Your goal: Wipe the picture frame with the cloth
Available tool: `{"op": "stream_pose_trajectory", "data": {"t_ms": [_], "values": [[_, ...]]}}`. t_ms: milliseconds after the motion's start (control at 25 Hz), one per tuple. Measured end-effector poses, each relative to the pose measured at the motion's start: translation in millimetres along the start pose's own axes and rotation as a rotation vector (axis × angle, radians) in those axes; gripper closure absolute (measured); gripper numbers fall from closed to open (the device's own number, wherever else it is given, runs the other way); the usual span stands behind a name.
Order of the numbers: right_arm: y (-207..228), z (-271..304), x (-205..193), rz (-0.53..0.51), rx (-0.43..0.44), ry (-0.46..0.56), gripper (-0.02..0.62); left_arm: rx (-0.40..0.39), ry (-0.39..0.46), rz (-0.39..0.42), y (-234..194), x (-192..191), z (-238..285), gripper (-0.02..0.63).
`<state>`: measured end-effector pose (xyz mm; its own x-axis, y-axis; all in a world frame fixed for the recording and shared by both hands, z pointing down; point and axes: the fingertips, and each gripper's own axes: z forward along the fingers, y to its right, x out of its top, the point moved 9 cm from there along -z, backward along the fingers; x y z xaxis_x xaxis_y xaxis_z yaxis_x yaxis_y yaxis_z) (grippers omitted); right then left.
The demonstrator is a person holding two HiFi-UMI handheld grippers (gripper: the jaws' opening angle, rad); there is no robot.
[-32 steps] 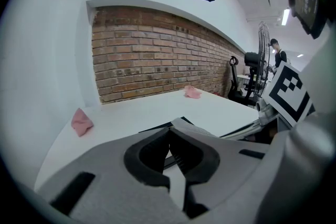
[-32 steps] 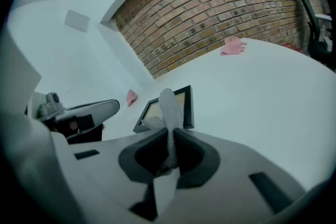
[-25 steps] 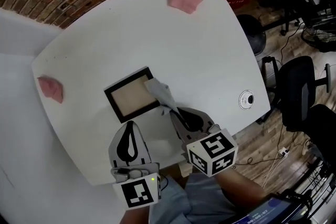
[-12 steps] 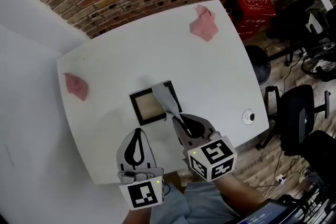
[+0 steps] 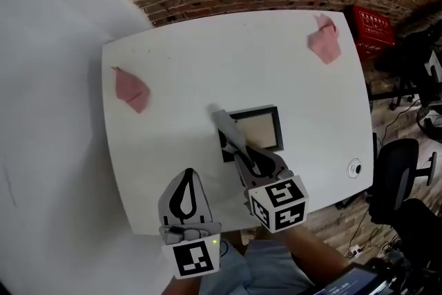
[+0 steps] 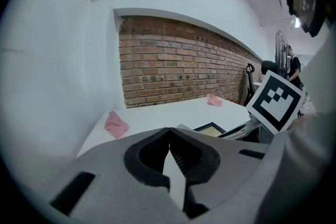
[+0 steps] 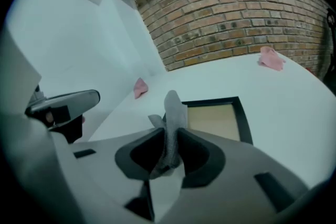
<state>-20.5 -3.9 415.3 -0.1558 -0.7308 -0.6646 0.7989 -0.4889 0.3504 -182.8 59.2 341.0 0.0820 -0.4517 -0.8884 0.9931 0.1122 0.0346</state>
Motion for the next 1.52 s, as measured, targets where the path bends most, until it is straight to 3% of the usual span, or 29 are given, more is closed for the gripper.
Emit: {"op": "stream_pose_trajectory", "data": {"t_ms": [200, 520, 720, 840, 1240, 1520], "values": [[-3.6, -0.5, -0.1, -0.045, -0.013, -0.018, 0.411, -0.019, -0.016, -0.041, -10.0, -12.4, 11.0, 0.597], [-11.3, 1.9, 9.0, -0.155, -0.053, -0.012, 0.396, -0.051, 0.001, -0.049, -16.8, -8.2, 18.1, 0.597], [-13.2, 15.0, 4.6, -0.167, -0.082, -0.034, 0.445, -0.054, -0.013, -0.055, -23.0, -15.7, 20.3, 0.597], [-13.5, 18.2, 3.5, -0.168, -0.097, -0.045, 0.55, -0.055, -0.024, -0.068, -26.1, -20.3, 21.4, 0.597], [-26.2, 13.1, 18.6, -0.098, -0.046, 0.003, 0.56, -0.06, 0.021, -0.066, -44.4, -0.2, 24.2, 0.597], [-13.4, 27.6, 6.6, -0.091, -0.035, -0.022, 0.561, -0.04, -0.032, -0.025, -35.5, -16.4, 26.1, 0.597]]}}
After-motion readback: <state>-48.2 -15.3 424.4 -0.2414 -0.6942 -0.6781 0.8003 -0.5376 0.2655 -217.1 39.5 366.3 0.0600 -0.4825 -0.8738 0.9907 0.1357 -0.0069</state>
